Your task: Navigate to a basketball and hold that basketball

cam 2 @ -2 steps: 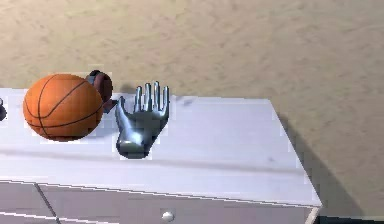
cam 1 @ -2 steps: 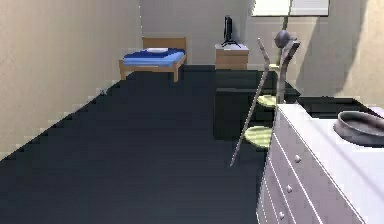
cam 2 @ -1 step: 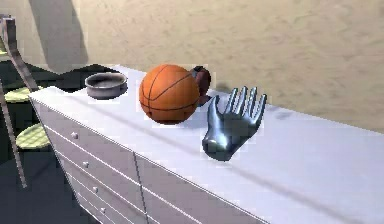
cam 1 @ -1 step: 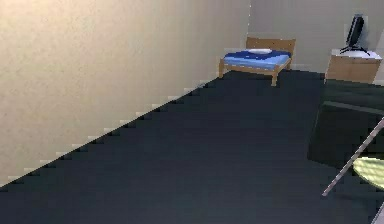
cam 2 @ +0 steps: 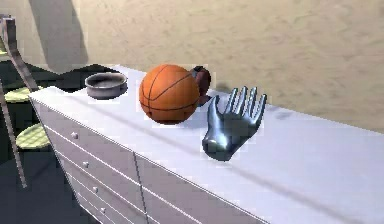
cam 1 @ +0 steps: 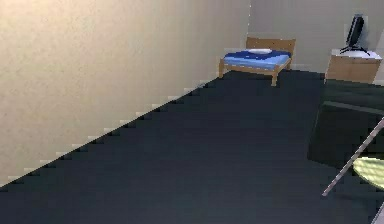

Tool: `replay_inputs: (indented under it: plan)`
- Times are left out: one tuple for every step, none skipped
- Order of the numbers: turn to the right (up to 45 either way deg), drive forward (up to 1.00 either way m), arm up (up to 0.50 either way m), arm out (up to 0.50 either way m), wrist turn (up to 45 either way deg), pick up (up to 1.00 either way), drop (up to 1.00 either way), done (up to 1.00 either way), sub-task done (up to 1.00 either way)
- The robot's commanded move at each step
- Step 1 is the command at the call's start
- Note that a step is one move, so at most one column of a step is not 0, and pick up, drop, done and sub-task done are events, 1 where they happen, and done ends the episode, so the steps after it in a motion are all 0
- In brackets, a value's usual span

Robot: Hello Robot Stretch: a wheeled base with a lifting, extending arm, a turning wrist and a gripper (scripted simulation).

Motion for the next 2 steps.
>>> replay_inputs:
  plan:
    - [0.0,0.00,0.38,0.00,0.0,0.00,0.00,0.00,0.00]
    - [0.0,0.00,0.00,0.32,0.0,0.00,0.00,0.00,0.00]
